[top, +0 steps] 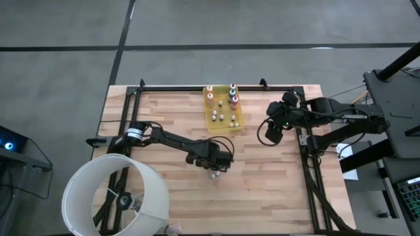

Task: Pick & Place food coloring
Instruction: Put the small purple food coloring bottle into the yellow bin

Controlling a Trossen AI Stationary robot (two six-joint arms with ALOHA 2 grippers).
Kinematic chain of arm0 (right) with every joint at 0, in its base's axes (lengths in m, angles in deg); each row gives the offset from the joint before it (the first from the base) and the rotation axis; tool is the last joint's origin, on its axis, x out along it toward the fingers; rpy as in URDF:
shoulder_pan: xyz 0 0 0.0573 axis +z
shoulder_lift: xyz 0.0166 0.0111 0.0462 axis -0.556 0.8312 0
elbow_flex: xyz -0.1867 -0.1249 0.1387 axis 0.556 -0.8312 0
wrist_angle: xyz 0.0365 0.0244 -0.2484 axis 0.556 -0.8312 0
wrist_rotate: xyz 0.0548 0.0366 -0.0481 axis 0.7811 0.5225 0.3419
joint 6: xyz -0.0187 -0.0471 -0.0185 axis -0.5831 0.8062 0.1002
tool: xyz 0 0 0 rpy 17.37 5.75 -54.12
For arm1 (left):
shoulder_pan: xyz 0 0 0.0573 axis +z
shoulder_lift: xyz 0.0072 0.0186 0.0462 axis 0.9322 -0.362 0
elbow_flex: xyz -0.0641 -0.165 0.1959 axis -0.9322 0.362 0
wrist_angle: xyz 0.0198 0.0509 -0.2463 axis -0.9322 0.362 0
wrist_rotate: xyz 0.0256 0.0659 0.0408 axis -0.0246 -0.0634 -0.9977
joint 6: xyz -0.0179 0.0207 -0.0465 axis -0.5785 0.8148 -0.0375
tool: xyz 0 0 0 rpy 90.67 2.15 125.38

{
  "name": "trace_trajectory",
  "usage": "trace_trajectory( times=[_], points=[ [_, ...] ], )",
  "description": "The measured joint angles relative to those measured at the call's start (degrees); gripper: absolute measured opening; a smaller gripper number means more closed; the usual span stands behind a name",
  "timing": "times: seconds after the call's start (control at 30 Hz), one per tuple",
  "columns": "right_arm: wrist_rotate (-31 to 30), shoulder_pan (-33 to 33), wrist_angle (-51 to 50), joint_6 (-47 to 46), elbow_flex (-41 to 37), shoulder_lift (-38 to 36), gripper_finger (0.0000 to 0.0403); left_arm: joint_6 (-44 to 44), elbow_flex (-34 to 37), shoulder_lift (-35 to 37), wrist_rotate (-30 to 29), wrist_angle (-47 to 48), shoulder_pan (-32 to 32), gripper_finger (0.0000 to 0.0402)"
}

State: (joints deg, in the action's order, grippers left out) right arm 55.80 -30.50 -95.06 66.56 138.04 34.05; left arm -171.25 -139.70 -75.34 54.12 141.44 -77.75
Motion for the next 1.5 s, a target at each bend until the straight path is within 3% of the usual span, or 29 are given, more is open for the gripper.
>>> trace_trajectory(
  times=[0.47,0.93,1.2,1.5],
  points=[
    [0.0,-0.01,0.18,0.38,0.17,0.0,0.0201,4.49,-0.02,-0.92,0.33,0.11,0.23,0.0159],
    [0.0,-0.01,0.67,0.39,0.17,0.0,0.0201,7.42,0.02,-0.9,1.25,0.33,0.31,0.0066],
    [0.19,-0.07,1.27,0.86,0.17,0.0,0.0201,8.83,-0.52,0.66,1.44,0.29,0.68,0.0064],
    [6.62,-0.21,1.98,5.81,0.46,-0.02,0.0201,13.6,-2.59,7.29,1.01,2.51,2.7,0.0064]
  ],
)
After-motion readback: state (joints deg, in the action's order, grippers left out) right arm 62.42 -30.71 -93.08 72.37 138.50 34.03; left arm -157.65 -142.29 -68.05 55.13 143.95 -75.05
